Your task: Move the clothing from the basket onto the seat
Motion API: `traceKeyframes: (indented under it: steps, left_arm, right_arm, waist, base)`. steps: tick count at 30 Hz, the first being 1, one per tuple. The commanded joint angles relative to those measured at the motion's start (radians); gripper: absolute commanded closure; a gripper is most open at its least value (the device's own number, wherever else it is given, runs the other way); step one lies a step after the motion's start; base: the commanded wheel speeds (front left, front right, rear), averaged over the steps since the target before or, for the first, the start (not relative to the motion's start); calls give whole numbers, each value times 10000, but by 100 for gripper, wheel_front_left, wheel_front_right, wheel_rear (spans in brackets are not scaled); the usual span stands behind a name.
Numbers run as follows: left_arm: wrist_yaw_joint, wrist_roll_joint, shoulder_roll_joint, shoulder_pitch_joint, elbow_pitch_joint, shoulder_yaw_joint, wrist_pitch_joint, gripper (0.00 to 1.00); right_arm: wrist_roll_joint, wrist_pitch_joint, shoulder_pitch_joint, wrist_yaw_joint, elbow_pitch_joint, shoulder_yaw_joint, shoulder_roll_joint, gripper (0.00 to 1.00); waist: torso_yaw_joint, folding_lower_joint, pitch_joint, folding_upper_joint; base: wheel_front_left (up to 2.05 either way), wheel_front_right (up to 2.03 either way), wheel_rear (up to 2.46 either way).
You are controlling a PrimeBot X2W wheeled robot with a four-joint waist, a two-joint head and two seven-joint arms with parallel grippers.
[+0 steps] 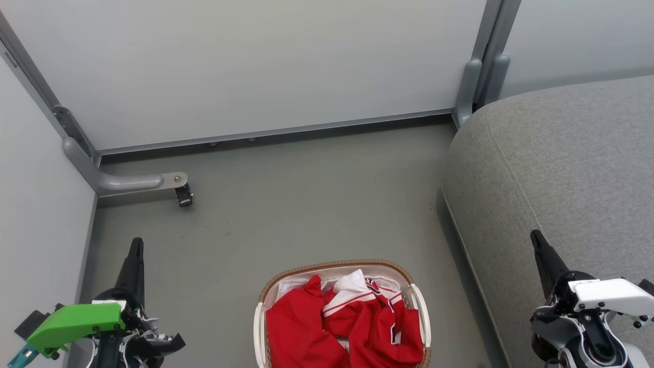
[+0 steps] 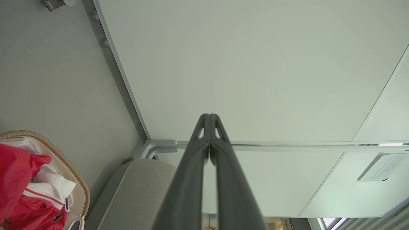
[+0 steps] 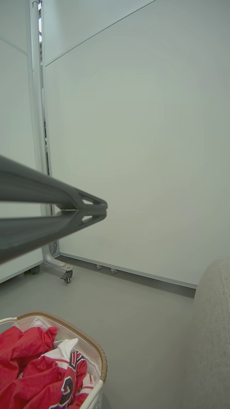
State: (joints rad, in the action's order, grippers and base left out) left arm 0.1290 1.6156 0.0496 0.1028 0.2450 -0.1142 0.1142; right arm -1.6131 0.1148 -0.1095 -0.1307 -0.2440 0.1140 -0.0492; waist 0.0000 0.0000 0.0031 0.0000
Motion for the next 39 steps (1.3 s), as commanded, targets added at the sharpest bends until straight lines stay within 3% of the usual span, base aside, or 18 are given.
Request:
traceKeyframes:
  steps: [1, 23, 24, 39]
  left_arm:
    - [39, -55, 19, 117, 0, -11, 17, 100]
    - [40, -55, 19, 117, -3, -11, 19, 100]
    - [0, 0, 0, 0, -4, 0, 0, 0]
    - [-10, -269, -74, -442, 172, 537, -495, 0]
  right_arm:
    - [6, 6, 36, 0, -16, 5, -29, 100]
    - [6, 5, 37, 0, -16, 4, -29, 100]
    - [0, 0, 0, 0, 0, 0, 0, 0]
    - [289, -493, 309, 3, -303, -277, 122, 0]
  waist:
    - [0, 0, 0, 0]
    - [0, 0, 0, 0]
    - [0, 0, 0, 0]
    - [4, 0, 21, 0]
  base:
    - [0, 0, 0]
    - [0, 0, 0]
    - [0, 0, 0]
    - [0, 0, 0]
